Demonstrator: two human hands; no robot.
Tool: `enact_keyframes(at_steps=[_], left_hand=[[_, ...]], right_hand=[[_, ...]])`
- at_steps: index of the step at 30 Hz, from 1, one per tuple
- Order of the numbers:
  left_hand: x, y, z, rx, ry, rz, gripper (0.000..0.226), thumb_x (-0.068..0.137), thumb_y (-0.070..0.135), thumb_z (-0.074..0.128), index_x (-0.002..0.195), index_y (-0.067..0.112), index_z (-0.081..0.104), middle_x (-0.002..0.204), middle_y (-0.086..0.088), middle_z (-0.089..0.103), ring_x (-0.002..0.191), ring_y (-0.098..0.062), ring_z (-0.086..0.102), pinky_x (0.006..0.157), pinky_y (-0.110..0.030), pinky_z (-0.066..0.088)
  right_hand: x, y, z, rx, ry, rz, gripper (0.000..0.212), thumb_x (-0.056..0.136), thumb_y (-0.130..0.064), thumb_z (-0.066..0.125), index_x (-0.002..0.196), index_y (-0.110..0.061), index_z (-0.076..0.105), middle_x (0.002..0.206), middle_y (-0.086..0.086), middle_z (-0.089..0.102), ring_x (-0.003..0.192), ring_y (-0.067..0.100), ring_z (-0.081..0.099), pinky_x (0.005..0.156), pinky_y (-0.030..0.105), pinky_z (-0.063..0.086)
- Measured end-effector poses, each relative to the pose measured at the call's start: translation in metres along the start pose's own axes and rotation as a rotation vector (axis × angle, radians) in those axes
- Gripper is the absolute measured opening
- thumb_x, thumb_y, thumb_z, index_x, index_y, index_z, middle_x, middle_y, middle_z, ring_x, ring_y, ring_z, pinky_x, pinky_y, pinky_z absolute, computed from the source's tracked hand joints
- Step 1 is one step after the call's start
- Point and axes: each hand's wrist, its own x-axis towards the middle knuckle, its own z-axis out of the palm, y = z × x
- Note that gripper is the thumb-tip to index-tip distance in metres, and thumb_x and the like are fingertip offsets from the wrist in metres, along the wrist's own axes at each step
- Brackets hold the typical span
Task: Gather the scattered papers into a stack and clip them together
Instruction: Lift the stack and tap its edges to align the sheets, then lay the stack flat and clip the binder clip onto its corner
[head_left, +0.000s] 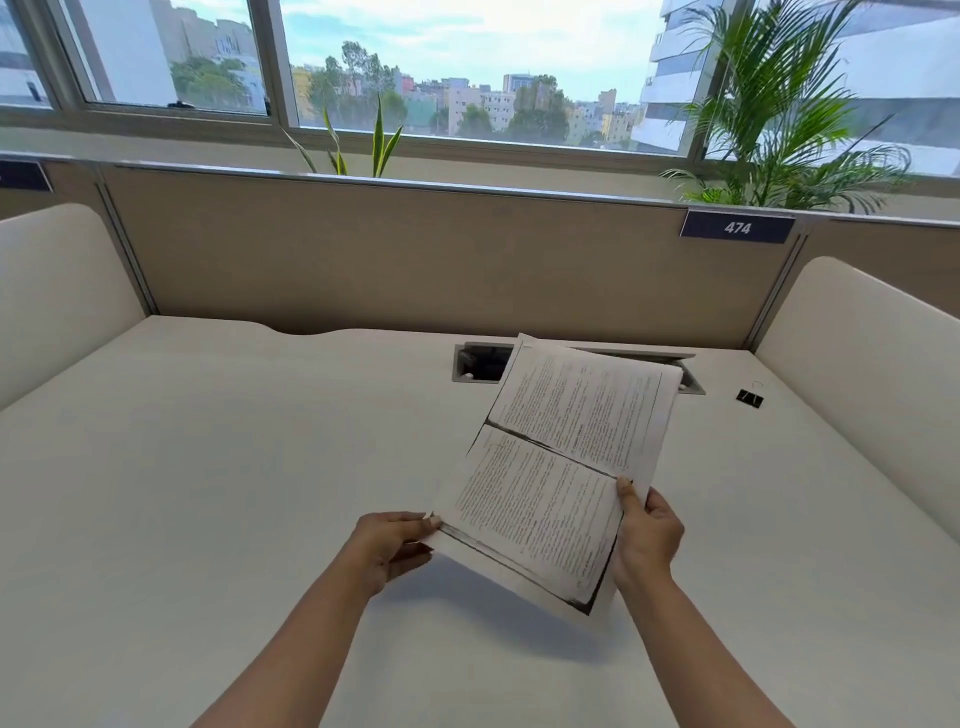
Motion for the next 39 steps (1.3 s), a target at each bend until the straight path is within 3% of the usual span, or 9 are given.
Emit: enact_keyframes(at_steps=[4, 8, 16, 21, 26, 30, 34, 37, 39], left_hand=[[0.005, -0.012, 0.005, -0.321, 0.061, -0.005, 0.009, 0.077, -0.003, 0.068, 0.083, -0.005, 0.062, 0.068, -0.014, 0.067, 0.068, -0.023, 0.062, 0.040, -0.022, 0.054], [0.006, -0.017, 0.009, -0.436, 0.135, 0.102, 0.007, 0.077, -0.008, 0.065, 0.077, -0.003, 0.060, 0.051, -0.006, 0.068, 0.047, -0.014, 0.067, 0.044, -0.022, 0.055], [0.008, -0.002, 0.011, 0.017, 0.321, 0.426, 0.011, 0.075, -0.001, 0.072, 0.085, -0.006, 0.070, 0.071, -0.011, 0.066, 0.056, -0.016, 0.064, 0.048, -0.016, 0.055], [0.009, 0.009, 0.013, 0.221, 0.364, 0.578, 0.013, 0.074, 0.005, 0.074, 0.084, -0.004, 0.072, 0.066, -0.004, 0.066, 0.062, -0.023, 0.066, 0.058, -0.023, 0.059], [0.000, 0.011, 0.030, 0.281, 0.318, 0.616, 0.012, 0.073, 0.005, 0.075, 0.084, -0.002, 0.073, 0.069, -0.006, 0.068, 0.070, -0.027, 0.070, 0.067, -0.034, 0.061], [-0.004, 0.006, 0.044, 0.304, 0.262, 0.594, 0.010, 0.074, 0.002, 0.074, 0.082, -0.004, 0.073, 0.071, -0.013, 0.070, 0.070, -0.029, 0.070, 0.069, -0.036, 0.060], [-0.006, 0.005, 0.048, 0.411, 0.252, 0.598, 0.008, 0.074, 0.007, 0.074, 0.080, 0.002, 0.075, 0.075, -0.012, 0.072, 0.070, -0.025, 0.069, 0.070, -0.033, 0.058], [-0.004, 0.006, 0.048, 0.435, 0.240, 0.586, 0.009, 0.074, 0.010, 0.075, 0.080, 0.004, 0.075, 0.079, -0.013, 0.074, 0.076, -0.025, 0.070, 0.074, -0.035, 0.058], [-0.002, 0.007, 0.048, 0.445, 0.245, 0.577, 0.010, 0.073, 0.012, 0.076, 0.080, 0.005, 0.075, 0.080, -0.012, 0.074, 0.078, -0.025, 0.070, 0.077, -0.037, 0.057]], right_hand=[[-0.006, 0.013, -0.001, 0.028, 0.089, 0.065, 0.010, 0.086, -0.015, 0.063, 0.077, -0.017, 0.063, 0.079, -0.002, 0.063, 0.083, 0.023, 0.061, 0.086, 0.036, 0.051], [-0.010, 0.024, -0.003, 0.020, 0.106, 0.133, 0.007, 0.087, -0.016, 0.062, 0.081, -0.013, 0.064, 0.087, 0.006, 0.065, 0.086, 0.025, 0.062, 0.086, 0.036, 0.051], [-0.007, 0.040, -0.024, -0.202, 0.127, 0.237, 0.017, 0.081, -0.012, 0.069, 0.094, -0.007, 0.060, 0.092, 0.013, 0.065, 0.084, 0.029, 0.061, 0.085, 0.044, 0.053], [-0.008, 0.032, -0.031, -0.477, 0.194, -0.015, 0.026, 0.080, -0.008, 0.066, 0.103, -0.009, 0.055, 0.077, 0.005, 0.056, 0.086, 0.032, 0.058, 0.076, 0.036, 0.042], [-0.030, 0.015, 0.002, -0.685, -0.345, -0.377, 0.017, 0.079, -0.016, 0.069, 0.092, -0.022, 0.060, 0.076, -0.002, 0.057, 0.072, 0.019, 0.056, 0.070, 0.031, 0.045], [-0.058, 0.008, 0.036, -0.902, -0.713, -0.503, 0.052, 0.078, -0.040, 0.069, 0.125, -0.027, 0.051, 0.088, -0.008, 0.055, 0.073, 0.009, 0.049, 0.076, 0.026, 0.045], [-0.067, 0.008, 0.054, -1.079, -0.829, -0.518, 0.083, 0.075, -0.054, 0.065, 0.144, -0.027, 0.026, 0.105, -0.001, 0.055, 0.103, 0.016, 0.051, 0.087, 0.029, 0.042], [-0.065, 0.007, 0.058, -1.134, -0.846, -0.490, 0.080, 0.077, -0.052, 0.064, 0.143, -0.020, 0.031, 0.129, 0.006, 0.053, 0.121, 0.020, 0.047, 0.097, 0.032, 0.039], [-0.063, 0.006, 0.060, -1.133, -0.865, -0.481, 0.069, 0.078, -0.048, 0.065, 0.134, -0.016, 0.042, 0.123, 0.008, 0.056, 0.115, 0.021, 0.050, 0.093, 0.031, 0.043]])
